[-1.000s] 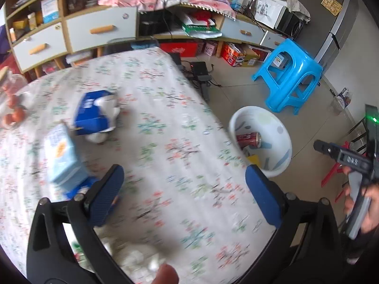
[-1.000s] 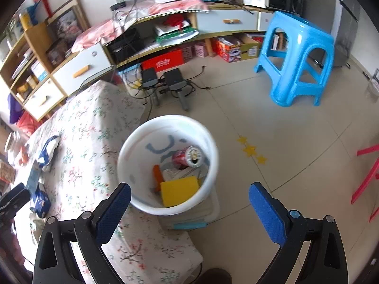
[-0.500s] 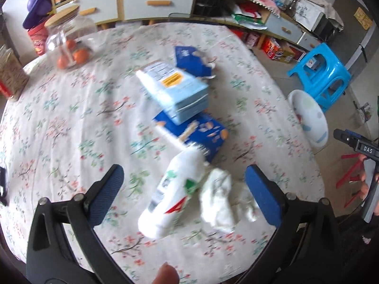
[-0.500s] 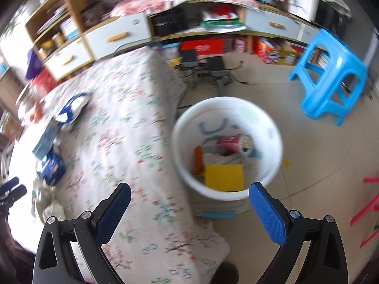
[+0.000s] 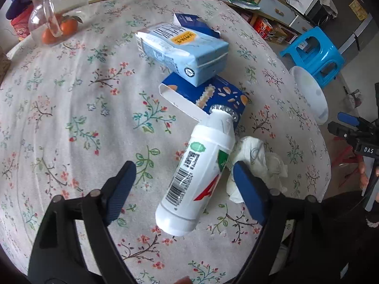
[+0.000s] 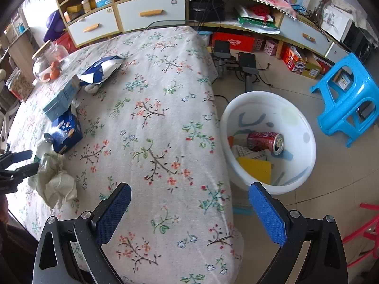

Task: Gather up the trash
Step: 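Grasp the white bottle with the red A label with the left gripper, then grasp the crumpled white paper with the right gripper, then carry the crumpled paper and white bottle over the bin and release both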

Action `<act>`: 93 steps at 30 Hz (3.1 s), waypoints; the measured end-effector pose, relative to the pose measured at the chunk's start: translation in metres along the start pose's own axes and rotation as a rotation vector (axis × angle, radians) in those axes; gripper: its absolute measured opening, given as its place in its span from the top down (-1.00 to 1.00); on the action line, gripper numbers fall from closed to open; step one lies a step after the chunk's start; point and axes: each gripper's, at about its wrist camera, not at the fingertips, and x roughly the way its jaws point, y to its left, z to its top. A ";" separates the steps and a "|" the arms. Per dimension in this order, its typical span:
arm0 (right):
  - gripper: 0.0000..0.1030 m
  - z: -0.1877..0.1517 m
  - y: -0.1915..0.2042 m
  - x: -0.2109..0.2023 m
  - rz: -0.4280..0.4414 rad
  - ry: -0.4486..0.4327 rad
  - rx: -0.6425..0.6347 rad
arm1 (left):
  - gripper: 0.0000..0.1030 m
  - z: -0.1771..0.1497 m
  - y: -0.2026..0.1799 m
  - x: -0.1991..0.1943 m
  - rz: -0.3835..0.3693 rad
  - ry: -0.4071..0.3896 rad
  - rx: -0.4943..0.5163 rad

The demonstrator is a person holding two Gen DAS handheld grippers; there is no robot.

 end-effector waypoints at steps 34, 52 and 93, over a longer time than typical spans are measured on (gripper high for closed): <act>-0.96 -0.016 0.184 0.031 0.213 0.038 -0.209 | 0.19 -0.075 0.079 -0.056 0.053 -0.104 -0.298; -0.27 -0.017 0.177 0.040 0.244 0.051 -0.152 | 0.19 -0.067 0.069 -0.056 0.039 -0.110 -0.268; 0.11 0.039 -0.052 -0.004 0.111 -0.127 0.331 | 0.19 0.029 -0.059 -0.030 -0.022 -0.165 -0.056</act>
